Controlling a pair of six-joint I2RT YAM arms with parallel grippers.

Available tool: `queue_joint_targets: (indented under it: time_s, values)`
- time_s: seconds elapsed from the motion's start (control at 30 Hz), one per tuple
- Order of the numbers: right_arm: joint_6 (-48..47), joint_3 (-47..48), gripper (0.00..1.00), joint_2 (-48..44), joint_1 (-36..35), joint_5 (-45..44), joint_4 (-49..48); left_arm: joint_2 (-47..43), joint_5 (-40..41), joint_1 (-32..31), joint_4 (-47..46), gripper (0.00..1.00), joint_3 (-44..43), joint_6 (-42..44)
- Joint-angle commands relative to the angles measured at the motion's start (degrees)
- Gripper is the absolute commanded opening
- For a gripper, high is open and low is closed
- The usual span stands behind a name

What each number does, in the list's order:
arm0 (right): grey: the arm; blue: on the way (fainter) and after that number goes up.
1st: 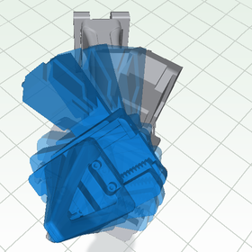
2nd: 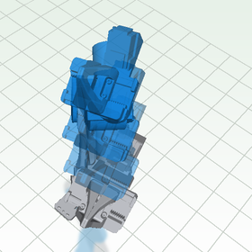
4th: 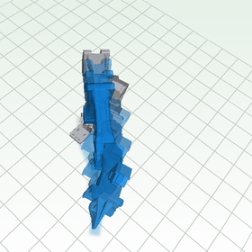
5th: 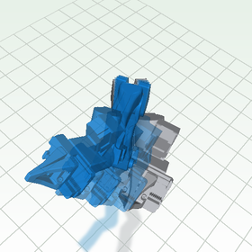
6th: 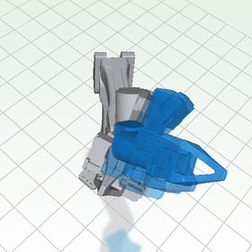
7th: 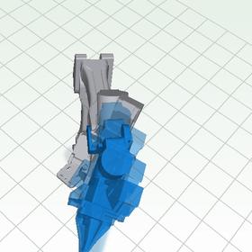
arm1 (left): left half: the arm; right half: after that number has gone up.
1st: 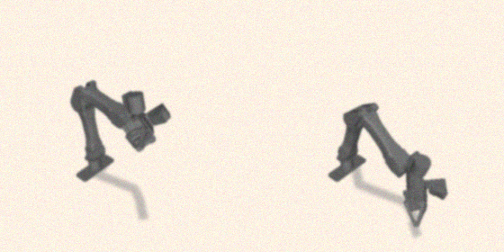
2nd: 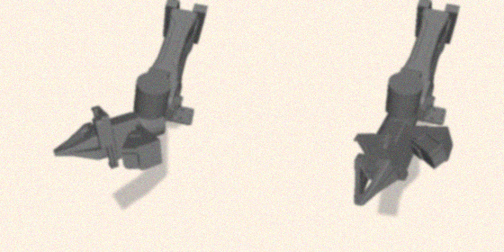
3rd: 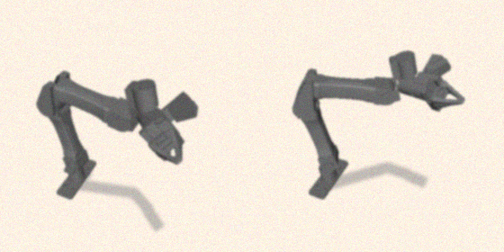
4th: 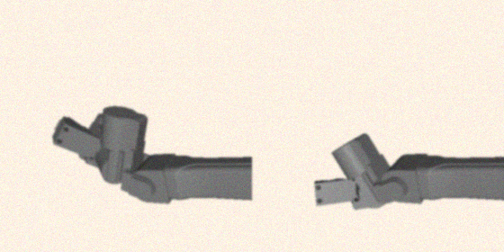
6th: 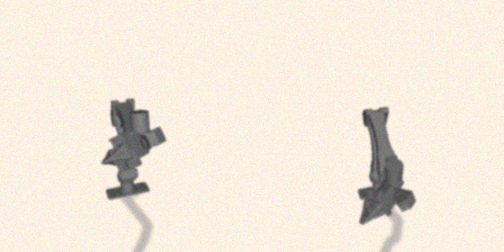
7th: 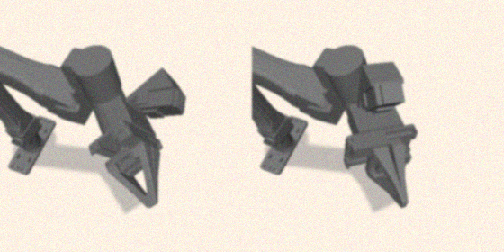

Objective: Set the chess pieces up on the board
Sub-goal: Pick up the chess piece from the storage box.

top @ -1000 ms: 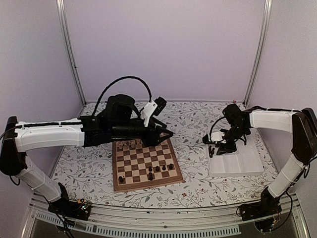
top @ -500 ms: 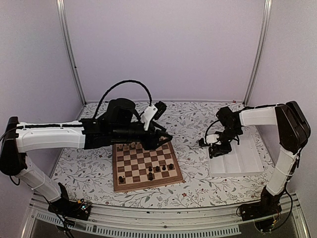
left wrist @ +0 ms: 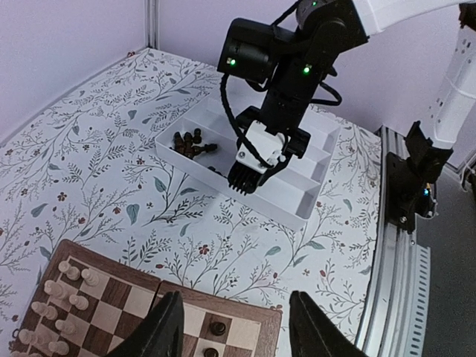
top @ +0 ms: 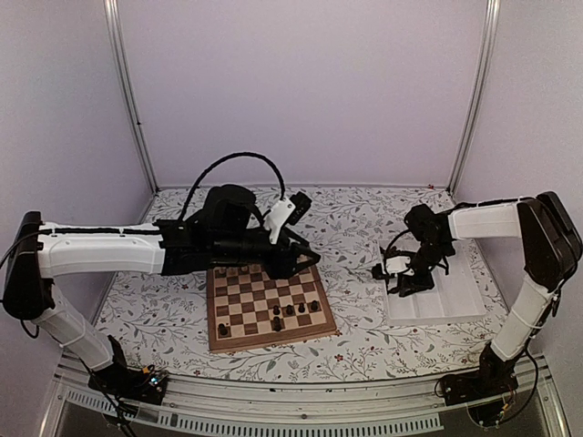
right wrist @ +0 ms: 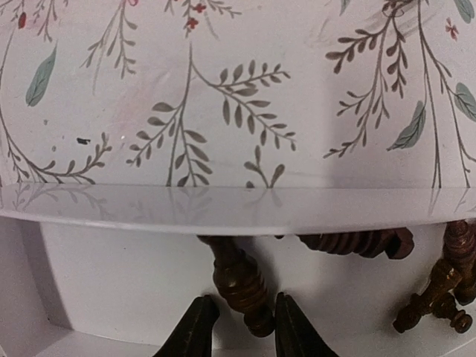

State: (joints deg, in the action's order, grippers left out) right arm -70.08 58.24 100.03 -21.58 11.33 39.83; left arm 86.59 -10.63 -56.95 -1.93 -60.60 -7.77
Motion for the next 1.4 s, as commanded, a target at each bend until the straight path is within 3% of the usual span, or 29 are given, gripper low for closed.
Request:
queue_joint_targets:
  time_s: [0.0, 0.17, 0.47, 0.8, 0.97, 1.1, 1.37]
  values:
    - [1.0, -3.3, 0.31, -3.1, 0.2, 1.2, 4.4, 0.8, -1.1, -1.1, -1.7, 0.49, -1.2, 0.1]
    - [2.2, -4.3, 0.26, -4.6, 0.2, 2.8, 4.3, 1.7, -1.6, -1.5, -2.8, 0.49, -1.3, -0.2]
    - [4.9, -3.0, 0.07, -6.3, 0.2, 1.2, 6.8, 2.4, -1.6, -2.1, -3.7, 0.49, -1.6, -0.7]
    - [10.3, 1.2, 0.07, -16.4, 0.2, 2.7, 13.3, 4.8, -1.9, -2.2, -8.4, 0.49, -1.1, -1.7]
    - [14.2, 7.2, 0.06, -21.1, -0.1, 14.0, 15.0, 7.1, -5.6, -2.1, -13.7, 0.49, -0.8, -4.7]
    - [17.5, 11.1, 0.06, -21.5, -3.2, 20.6, 13.9, 11.0, -9.0, -2.1, -15.7, 0.51, -4.0, -9.2]
    - [19.9, 13.8, 0.07, -19.0, -10.5, 22.1, 12.6, 14.0, -11.0, -1.9, -21.7, 0.52, -6.0, -16.4]
